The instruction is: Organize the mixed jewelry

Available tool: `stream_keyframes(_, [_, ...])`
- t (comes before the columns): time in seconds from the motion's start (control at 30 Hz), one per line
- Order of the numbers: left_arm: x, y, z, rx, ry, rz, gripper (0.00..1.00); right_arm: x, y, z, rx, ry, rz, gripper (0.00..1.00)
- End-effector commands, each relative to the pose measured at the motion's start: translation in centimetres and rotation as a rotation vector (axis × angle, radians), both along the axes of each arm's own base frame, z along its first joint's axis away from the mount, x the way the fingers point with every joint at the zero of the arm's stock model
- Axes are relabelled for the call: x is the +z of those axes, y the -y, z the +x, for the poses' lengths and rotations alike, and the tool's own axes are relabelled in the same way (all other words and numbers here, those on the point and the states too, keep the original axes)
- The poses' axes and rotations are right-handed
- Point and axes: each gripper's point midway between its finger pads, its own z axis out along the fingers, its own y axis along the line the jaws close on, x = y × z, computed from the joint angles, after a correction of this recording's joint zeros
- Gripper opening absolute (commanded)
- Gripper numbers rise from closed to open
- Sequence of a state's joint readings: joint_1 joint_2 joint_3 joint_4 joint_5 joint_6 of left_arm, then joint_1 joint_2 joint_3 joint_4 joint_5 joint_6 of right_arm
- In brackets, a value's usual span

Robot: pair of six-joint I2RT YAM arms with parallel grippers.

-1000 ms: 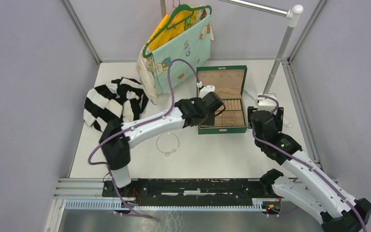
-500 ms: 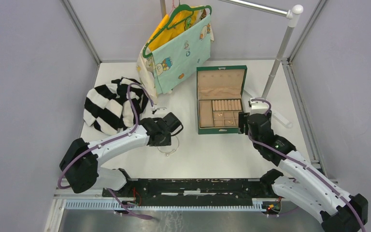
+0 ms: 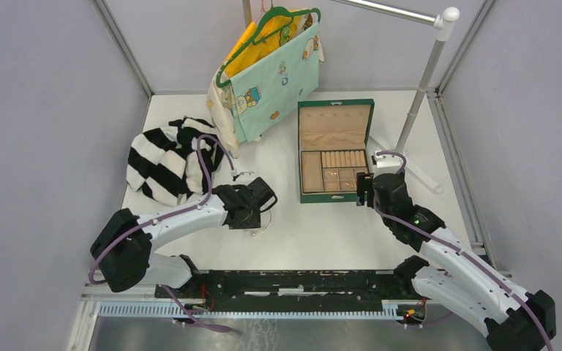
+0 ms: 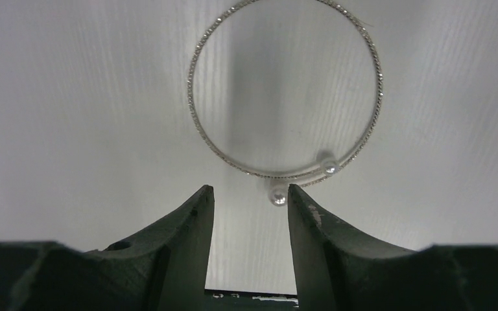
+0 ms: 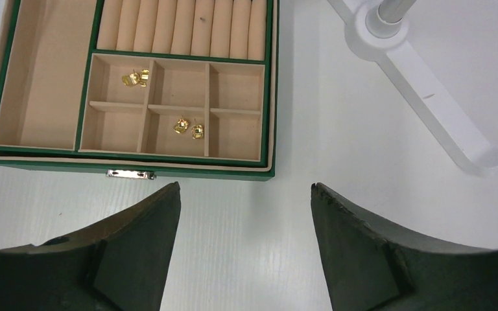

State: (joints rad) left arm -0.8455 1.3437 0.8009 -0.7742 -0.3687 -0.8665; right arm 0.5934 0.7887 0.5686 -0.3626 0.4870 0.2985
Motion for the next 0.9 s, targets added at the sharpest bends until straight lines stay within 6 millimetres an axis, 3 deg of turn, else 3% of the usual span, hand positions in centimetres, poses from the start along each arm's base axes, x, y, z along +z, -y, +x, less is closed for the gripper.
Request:
stream_keyframes(0.0, [0.1, 2.8, 0.3, -0.050, 0.031, -0.071, 0.52, 0.1, -0.5, 0.3, 0.000, 0.021, 0.045, 0.79])
stream_keyframes(0.23, [-2.5, 3.4, -0.4, -0.122, -0.040, -0.049, 0.45, -0.2, -0.5, 0.3, -0.002, 0.016, 0.047, 0.79])
stream_keyframes(0.4, [-2.7, 3.2, -0.7, -0.124, -0.053, -0.042, 0.44, -0.4, -0.5, 0.2, -0.004, 0.011, 0.052, 0.79])
stream_keyframes(0.57, [-2.9, 3.8, -1.4, -0.152, -0.084, -0.074, 0.35, -0.8, -0.8, 0.2, 0.002, -0.002, 0.056, 0.79])
stream_keyframes(0.73, [-2.0, 6.9, -1.8, -0.215, -0.089, -0.177, 0.31, -0.8, -0.7, 0.4, -0.006, 0.005, 0.053, 0.79])
stream_keyframes(0.87, [-0.9, 11.5, -1.4, -0.267, -0.066, -0.269, 0.32, -0.8, -0.5, 0.4, -0.018, 0.000, 0.049, 0.79])
